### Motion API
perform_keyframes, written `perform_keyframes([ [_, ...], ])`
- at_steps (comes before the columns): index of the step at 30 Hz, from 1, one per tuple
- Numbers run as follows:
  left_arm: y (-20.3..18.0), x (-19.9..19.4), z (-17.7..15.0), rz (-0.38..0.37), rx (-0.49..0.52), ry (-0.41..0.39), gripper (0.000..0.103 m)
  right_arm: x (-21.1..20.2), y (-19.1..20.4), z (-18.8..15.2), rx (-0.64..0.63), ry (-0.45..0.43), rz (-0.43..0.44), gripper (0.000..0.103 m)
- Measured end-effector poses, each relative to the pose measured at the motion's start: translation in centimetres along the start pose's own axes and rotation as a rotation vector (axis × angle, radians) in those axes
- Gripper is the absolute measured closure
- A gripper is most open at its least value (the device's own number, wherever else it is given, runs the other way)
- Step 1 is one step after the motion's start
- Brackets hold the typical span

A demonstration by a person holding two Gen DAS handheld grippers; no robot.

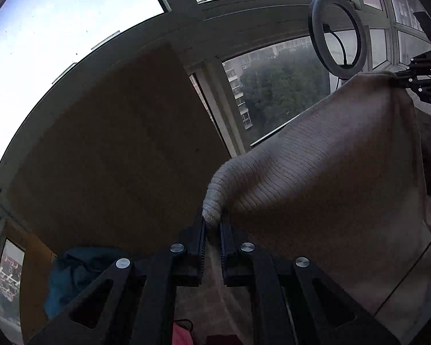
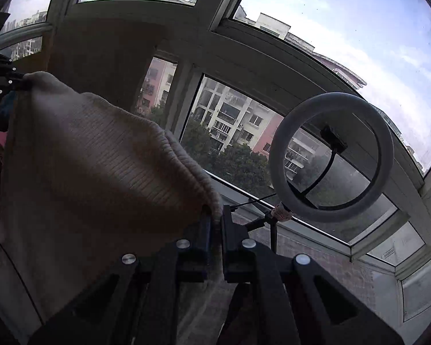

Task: Fold clothes
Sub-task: 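Lay the sweater flat on the blanket and open both grippers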

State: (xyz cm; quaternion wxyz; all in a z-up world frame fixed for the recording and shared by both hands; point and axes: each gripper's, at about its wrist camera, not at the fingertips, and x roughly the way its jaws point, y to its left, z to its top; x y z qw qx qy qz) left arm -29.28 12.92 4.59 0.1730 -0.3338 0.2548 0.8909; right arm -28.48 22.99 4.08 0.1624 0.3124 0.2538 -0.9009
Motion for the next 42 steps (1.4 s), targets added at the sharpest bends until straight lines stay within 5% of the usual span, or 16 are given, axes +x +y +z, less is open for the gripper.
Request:
perform_keyframes([
  [5,-2.9,13.9,-2.8,-0.028,0.004,0.191,0.095,13.0,3.0,-4.8,-0.035,0.198,0.024,0.097],
  [10,-3.0,19.6,-4.5,-0.012,-0.024,0.32,0.086,20.2,4.5,-7.9,-0.043,0.376,0.098,0.09],
  [15,0.0,16.9,-4.8,-0.069,-0.108,0.306,0.077,17.2,2.4,-7.8,0.01,0.331,0.102,0.054],
  [20,2.3,14.0,-5.5,-0.085,-0.158,0.307,0.076,13.0,-0.2,-7.6,0.085,0.296,0.082,0.054],
  [23,2.1,10.6,-7.4,-0.147,-0.178,0.316,0.076,8.6,-0.4,-9.4,0.136,0.278,0.183,0.054],
  [26,-0.5,6.2,-11.1,-0.178,-0.133,0.316,0.076,4.1,0.2,-13.5,0.208,0.275,0.293,0.054],
  [34,-8.4,-4.0,-23.0,-0.377,-0.202,0.443,0.073,-4.8,6.0,-28.2,0.278,0.407,0.515,0.054],
  [42,-16.8,-6.3,-28.3,-0.488,-0.169,0.544,0.067,-4.2,10.7,-32.7,0.197,0.473,0.533,0.054],
])
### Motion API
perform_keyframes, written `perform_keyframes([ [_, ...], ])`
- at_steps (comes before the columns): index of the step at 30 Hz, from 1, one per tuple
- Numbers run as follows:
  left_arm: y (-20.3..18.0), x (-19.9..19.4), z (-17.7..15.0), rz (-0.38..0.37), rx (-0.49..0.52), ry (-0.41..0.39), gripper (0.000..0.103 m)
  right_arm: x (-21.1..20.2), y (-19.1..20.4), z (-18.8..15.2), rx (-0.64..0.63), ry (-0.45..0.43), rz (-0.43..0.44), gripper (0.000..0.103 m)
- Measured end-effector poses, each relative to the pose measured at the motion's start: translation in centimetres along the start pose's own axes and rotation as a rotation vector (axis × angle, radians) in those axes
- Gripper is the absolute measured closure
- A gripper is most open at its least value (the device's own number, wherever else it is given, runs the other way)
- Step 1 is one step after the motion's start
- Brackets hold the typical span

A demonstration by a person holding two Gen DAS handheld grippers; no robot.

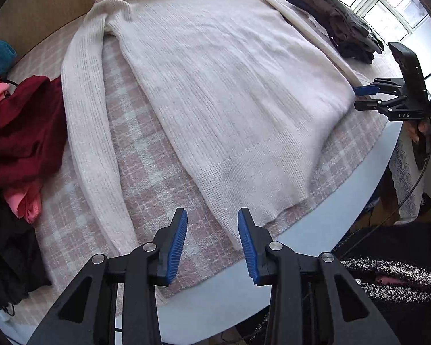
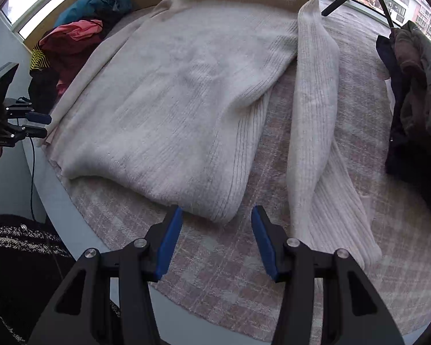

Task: Fold clothes

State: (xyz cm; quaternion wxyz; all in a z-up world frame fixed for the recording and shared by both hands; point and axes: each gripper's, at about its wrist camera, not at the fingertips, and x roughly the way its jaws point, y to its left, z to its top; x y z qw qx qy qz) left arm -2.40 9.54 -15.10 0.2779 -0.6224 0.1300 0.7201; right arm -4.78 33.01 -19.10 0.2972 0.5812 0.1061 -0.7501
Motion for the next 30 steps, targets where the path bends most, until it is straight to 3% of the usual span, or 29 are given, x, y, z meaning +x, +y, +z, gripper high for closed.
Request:
perform_keyframes([
  [5,-0.9,2.6,0.4,0.013,-0.045,0.02,0.067,1.0,1.1,-0.4,-0.051,-0.005,-0.027,0.053],
  [7,-1.2,3.3,0.7,0.042,-0.052,0.021,0.073,1.0,1.5,-0.3,-0.068,-0.017,-0.028,0.053],
  [9,-1.4,3.2,1.1,0.037,-0.054,-0.01,0.095,0.9,2.1,-0.3,-0.098,-0.038,-0.027,0.053],
  [11,-1.4,2.9,1.3,0.01,-0.071,-0.016,0.095,0.9,2.6,-0.2,-0.114,-0.049,-0.006,0.056],
  [13,-1.4,2.1,1.4,0.016,-0.066,-0.031,0.095,0.8,2.9,0.0,-0.13,-0.059,0.0,0.087],
  [14,-1.3,1.1,1.4,0.013,-0.068,-0.049,0.095,0.2,2.9,0.2,-0.127,-0.075,0.013,0.094],
  [19,-0.4,-6.1,1.5,0.026,-0.086,-0.176,0.096,-5.0,2.5,1.2,-0.049,-0.175,0.158,0.095],
  [23,0.3,-10.0,0.3,0.05,-0.073,-0.214,0.097,-10.2,0.8,0.2,0.055,-0.224,0.279,0.095],
  [26,0.1,-6.7,-0.6,-0.011,-0.062,-0.109,0.096,-8.5,-0.4,-1.2,0.129,-0.127,0.202,0.093],
  [28,0.4,-2.7,-1.0,0.026,-0.058,-0.008,0.096,-5.7,-0.7,-1.6,0.122,0.006,0.088,0.084],
  [30,1.0,-1.0,-1.3,0.029,-0.079,0.037,0.096,-4.5,-1.1,-1.8,0.134,0.056,0.055,0.084],
])
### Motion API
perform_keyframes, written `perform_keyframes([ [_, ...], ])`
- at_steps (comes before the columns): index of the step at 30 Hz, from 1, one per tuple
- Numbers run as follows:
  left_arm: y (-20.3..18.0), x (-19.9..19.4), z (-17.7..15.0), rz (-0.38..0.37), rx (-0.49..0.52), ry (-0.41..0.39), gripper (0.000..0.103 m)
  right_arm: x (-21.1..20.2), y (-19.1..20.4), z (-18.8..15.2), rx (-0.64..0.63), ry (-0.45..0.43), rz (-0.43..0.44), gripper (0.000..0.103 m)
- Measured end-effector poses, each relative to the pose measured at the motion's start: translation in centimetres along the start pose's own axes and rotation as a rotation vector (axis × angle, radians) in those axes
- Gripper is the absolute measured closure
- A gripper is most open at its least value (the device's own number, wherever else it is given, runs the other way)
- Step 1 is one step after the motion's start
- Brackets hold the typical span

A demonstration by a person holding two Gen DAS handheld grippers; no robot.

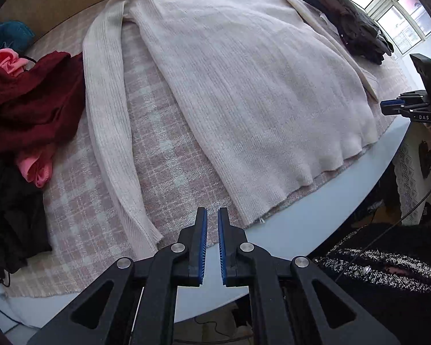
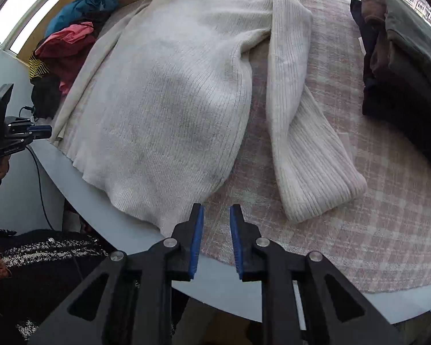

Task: Fold clothes

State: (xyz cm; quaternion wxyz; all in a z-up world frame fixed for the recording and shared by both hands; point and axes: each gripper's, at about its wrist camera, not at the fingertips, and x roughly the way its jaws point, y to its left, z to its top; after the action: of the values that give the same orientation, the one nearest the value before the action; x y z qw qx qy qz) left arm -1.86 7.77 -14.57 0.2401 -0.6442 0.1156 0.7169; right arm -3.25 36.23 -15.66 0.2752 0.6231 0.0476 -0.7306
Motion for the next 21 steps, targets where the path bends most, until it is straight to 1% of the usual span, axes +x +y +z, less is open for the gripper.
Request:
perform_keyframes([
  [1,0.4,-0.1,0.1,-0.007,-0.014,-0.012,0.096,0.6,-0.3,-0.1,0.007,0.023,-0.017,0.084],
  [2,0.8,-0.3,0.3,-0.015,-0.027,-0.025,0.096,0.8,-0.4,0.2,0.01,0.02,-0.034,0.083],
  [3,1.2,-0.6,0.6,-0.007,-0.033,-0.041,0.096,0.5,-0.5,0.9,0.001,-0.013,-0.068,0.078],
  [4,1.5,-1.0,1.0,0.01,-0.03,-0.059,0.096,0.3,-0.6,1.8,-0.015,-0.045,-0.123,0.072],
  [5,1.8,-1.4,1.4,0.026,-0.02,-0.074,0.096,0.0,-0.7,2.7,-0.031,-0.076,-0.177,0.068],
  [6,2.3,-1.5,2.0,0.034,-0.025,-0.084,0.095,0.0,-0.9,3.6,-0.04,-0.093,-0.22,0.057],
  [7,2.8,-1.7,2.6,0.043,-0.031,-0.094,0.095,0.3,-1.2,4.5,-0.038,-0.09,-0.235,0.052],
  [8,3.2,-1.6,3.4,0.022,-0.05,-0.099,0.092,0.7,-1.6,5.4,-0.028,-0.082,-0.226,0.05],
  [9,3.7,-1.4,4.1,0.001,-0.069,-0.103,0.089,1.1,-1.9,6.1,-0.016,-0.079,-0.202,0.05],
  [10,3.6,-1.1,5.0,-0.004,-0.078,-0.107,0.089,1.5,-2.1,6.7,-0.004,-0.075,-0.177,0.05],
  [12,2.4,-0.2,6.7,0.016,-0.055,-0.106,0.087,2.2,-2.3,7.9,0.016,-0.074,-0.139,0.05],
  [13,1.8,0.2,7.5,0.026,-0.043,-0.106,0.086,2.2,-2.3,8.5,0.018,-0.087,-0.135,0.05],
  [14,1.5,0.7,8.3,0.033,-0.034,-0.106,0.086,2.0,-2.4,9.2,0.017,-0.107,-0.148,0.05],
  [15,1.1,1.1,9.0,0.039,-0.025,-0.106,0.086,1.6,-2.6,10.1,0.012,-0.134,-0.191,0.05],
  [16,0.6,1.4,9.6,0.041,-0.011,-0.108,0.086,1.2,-2.9,11.0,0.009,-0.154,-0.256,0.05],
  [17,0.0,1.7,10.3,0.042,0.003,-0.11,0.086,1.2,-3.4,11.8,0.009,-0.152,-0.305,0.05],
  [19,-1.0,2.1,11.0,0.048,0.053,-0.106,0.086,1.7,-4.4,13.1,0.015,-0.109,-0.333,0.05],
  [21,-1.6,2.4,11.6,0.043,0.087,-0.101,0.086,2.6,-5.1,14.0,0.033,-0.077,-0.309,0.05],
])
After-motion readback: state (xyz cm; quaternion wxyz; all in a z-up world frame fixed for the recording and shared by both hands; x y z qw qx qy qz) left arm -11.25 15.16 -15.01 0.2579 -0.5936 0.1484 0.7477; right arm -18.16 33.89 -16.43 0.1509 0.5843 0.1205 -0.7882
